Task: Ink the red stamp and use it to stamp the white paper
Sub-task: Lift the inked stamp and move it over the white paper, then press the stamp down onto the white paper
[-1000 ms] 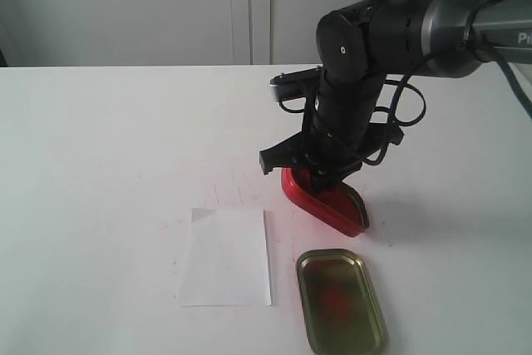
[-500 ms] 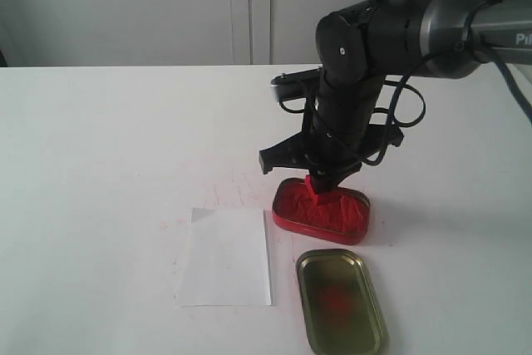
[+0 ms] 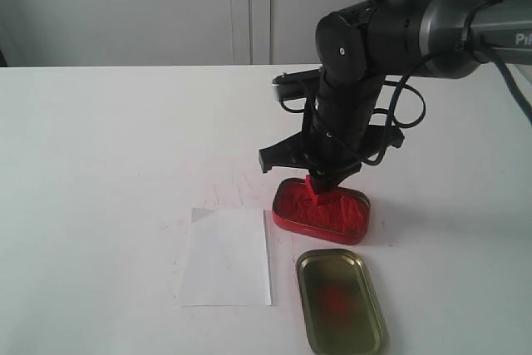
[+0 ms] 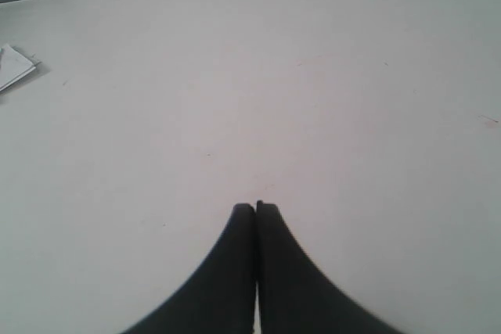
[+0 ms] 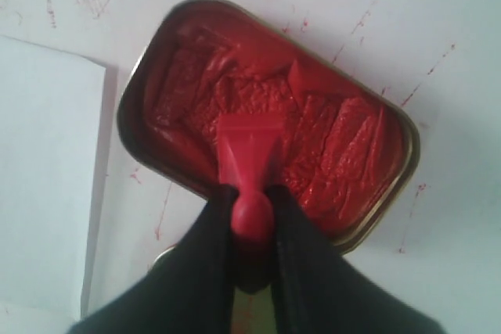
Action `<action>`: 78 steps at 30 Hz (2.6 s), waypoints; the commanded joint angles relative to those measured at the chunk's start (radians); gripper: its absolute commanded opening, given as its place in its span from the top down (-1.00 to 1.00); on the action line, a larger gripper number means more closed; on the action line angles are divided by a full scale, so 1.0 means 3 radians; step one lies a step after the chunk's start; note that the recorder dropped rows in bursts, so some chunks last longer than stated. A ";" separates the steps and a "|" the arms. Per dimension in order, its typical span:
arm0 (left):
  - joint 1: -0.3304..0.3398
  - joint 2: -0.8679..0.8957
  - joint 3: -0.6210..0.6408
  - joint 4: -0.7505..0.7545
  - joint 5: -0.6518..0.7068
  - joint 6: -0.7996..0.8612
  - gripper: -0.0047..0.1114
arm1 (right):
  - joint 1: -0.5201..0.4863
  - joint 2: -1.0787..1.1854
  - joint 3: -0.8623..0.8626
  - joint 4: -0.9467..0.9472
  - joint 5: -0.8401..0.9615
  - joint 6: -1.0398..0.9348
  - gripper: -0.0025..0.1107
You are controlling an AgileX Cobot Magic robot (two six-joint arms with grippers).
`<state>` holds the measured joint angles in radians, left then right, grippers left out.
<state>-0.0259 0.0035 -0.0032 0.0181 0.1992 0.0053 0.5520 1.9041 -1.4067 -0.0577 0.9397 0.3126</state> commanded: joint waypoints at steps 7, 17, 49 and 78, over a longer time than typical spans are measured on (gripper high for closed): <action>0.0007 -0.0012 0.0011 -0.0004 -0.0010 0.0009 0.92 | 0.0091 -0.0015 0.0005 0.0021 0.0091 0.0023 0.96; 0.0007 -0.0012 0.0011 -0.0004 -0.0010 0.0009 0.92 | 0.0472 -0.0015 0.0005 0.0021 0.0046 0.0023 0.96; 0.0007 -0.0012 0.0011 -0.0004 -0.0010 0.0009 0.92 | 0.0956 0.0391 -0.0329 0.0425 -0.0030 -0.0184 0.96; 0.0007 -0.0012 0.0011 -0.0004 -0.0010 0.0009 0.92 | 0.0950 0.0840 -0.0329 0.0155 -0.0112 -0.0184 0.96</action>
<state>-0.0259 0.0035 -0.0032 0.0181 0.1992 0.0053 0.8372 2.1004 -1.5062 0.0000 0.9013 0.2671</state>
